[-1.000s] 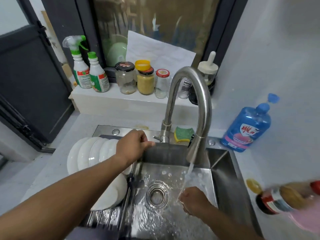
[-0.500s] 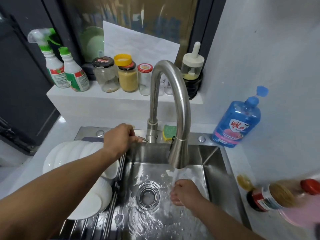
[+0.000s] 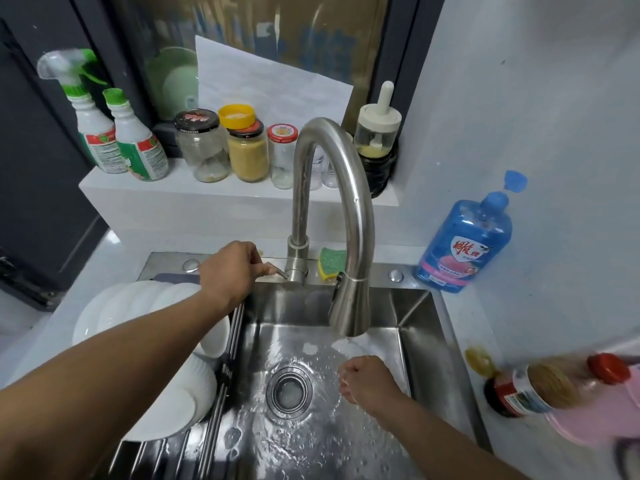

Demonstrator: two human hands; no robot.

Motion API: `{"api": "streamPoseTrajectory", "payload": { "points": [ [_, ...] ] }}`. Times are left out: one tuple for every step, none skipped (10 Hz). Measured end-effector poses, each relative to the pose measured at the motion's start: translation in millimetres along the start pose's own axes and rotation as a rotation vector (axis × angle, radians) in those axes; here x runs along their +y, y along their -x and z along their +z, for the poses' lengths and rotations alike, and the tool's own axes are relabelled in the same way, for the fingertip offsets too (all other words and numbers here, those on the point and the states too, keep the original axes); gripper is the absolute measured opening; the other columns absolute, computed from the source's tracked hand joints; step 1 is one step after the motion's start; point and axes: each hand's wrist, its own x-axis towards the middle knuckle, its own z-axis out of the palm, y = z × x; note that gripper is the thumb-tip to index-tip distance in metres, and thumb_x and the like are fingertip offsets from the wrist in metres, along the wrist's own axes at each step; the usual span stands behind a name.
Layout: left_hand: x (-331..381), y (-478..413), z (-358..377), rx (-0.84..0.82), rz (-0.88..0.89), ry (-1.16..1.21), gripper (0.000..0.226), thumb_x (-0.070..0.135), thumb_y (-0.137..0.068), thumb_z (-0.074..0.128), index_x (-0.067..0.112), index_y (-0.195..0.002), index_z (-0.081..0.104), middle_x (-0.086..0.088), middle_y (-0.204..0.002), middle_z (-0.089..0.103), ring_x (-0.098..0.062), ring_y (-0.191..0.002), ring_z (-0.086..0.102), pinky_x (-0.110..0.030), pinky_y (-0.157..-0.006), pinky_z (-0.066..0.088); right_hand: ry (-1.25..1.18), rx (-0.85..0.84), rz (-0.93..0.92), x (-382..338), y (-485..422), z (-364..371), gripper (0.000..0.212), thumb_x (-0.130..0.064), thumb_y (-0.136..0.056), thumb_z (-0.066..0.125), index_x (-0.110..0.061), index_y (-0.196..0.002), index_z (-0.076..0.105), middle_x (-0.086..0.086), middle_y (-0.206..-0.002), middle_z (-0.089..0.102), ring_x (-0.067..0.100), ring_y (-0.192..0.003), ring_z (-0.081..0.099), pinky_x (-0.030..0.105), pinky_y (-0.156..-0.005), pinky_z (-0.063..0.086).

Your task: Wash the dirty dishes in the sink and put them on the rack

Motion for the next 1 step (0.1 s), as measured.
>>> {"api": "streamPoseTrajectory", "payload": {
  "points": [
    [-1.3,9.2,8.4,0.007,-0.004,0.033,0.039,0.056,-0.082,0.076,0.023,-0.071,0.058,0.01,-0.065,0.062,-0.012,-0.067,0.06,-0.03,-0.057,0.034,-0.014,0.017,-0.014,-4.0,0.4,2.2,0.053,0.004,-0.086,0.049,-0.02,-0.039,0.046,0.002,-0.056,0.046,0.019,-0.06,0.046,0.032,-0.057,0.034]
  ]
}}
